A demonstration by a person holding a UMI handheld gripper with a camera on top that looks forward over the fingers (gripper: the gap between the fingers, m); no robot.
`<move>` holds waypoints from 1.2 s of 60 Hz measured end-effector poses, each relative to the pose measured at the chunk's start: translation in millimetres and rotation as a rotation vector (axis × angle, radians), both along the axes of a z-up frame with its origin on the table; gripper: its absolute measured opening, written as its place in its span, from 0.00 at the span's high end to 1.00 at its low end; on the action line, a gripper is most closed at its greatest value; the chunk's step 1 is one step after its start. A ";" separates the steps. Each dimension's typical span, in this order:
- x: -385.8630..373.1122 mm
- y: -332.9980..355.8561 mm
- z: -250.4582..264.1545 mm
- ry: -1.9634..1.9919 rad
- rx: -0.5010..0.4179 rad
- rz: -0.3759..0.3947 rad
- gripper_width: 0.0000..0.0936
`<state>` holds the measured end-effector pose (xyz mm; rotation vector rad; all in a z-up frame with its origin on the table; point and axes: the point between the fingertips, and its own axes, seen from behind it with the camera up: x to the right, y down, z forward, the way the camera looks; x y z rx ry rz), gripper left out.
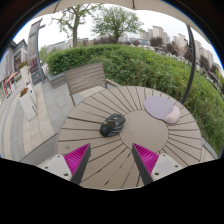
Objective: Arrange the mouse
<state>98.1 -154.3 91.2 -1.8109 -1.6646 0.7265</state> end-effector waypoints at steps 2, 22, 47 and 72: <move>-9.2 -4.3 -6.5 0.003 0.001 -0.002 0.08; -95.7 -15.5 -75.9 -0.005 -0.010 -0.049 0.08; -173.0 -3.8 -99.8 -0.005 -0.017 -0.076 0.08; -188.9 6.8 -106.4 -0.067 0.088 0.014 0.43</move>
